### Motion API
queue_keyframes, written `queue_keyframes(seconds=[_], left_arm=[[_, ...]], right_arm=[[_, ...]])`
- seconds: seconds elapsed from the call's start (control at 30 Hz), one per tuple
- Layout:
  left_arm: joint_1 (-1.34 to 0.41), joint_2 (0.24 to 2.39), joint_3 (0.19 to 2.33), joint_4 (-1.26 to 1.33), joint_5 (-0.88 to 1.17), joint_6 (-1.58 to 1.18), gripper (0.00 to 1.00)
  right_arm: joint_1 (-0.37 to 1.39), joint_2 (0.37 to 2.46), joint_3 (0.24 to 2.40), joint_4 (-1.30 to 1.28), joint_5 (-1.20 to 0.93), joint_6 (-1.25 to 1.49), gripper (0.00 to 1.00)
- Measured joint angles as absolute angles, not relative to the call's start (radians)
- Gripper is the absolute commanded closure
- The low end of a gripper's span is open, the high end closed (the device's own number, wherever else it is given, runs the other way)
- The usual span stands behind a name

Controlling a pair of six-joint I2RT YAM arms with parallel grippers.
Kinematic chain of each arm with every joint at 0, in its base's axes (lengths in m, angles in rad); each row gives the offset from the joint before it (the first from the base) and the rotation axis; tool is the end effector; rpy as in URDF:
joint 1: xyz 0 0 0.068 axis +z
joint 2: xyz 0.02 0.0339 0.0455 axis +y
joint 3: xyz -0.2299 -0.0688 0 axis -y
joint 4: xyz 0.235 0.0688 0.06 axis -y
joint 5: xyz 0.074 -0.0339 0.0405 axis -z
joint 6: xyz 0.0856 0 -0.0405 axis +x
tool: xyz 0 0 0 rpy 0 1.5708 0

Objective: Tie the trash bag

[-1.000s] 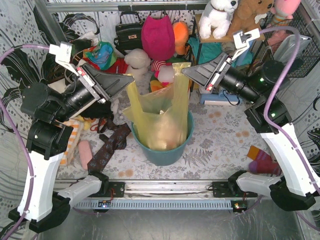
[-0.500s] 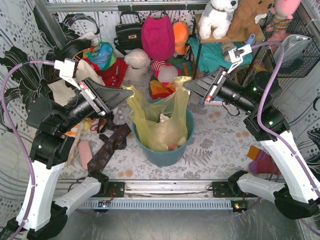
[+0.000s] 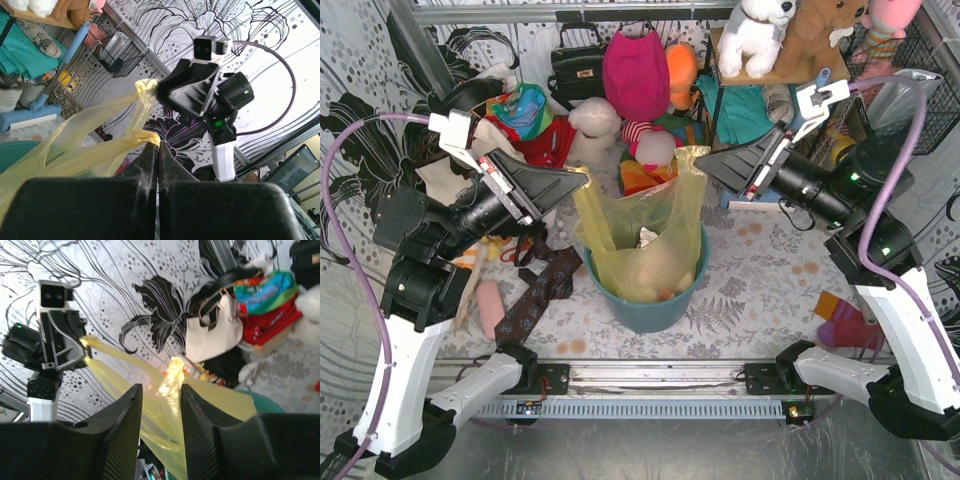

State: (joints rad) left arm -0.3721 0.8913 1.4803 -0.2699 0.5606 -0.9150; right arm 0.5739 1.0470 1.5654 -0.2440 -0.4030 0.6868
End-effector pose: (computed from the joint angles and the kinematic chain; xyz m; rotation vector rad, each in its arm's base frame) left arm 0.1481 -0.1066 0.5187 0.1556 1.4407 -1.4277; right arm 0.1719 0.1511 0.5225 -0.2968 1.4135 1.3154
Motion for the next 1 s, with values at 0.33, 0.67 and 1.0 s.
queue_keyframes(seconds=[0.33, 0.67, 1.0], left_arm=[[-0.372, 0.901, 1.491, -0.251, 0.563, -0.912, 1.0], [-0.372, 0.882, 1.451, -0.14, 0.652, -0.925, 1.0], [-0.372, 0.87, 1.394, -0.049, 0.721, -0.957, 1.0]], right_arm=[[0.574, 1.069, 1.785, -0.282, -0.414, 0.6, 0.38], [0.574, 1.166, 1.714, 0.025, -0.699, 0.593, 0.28], [0.679, 1.338, 1.716, 0.22, -0.892, 0.518, 0.01]])
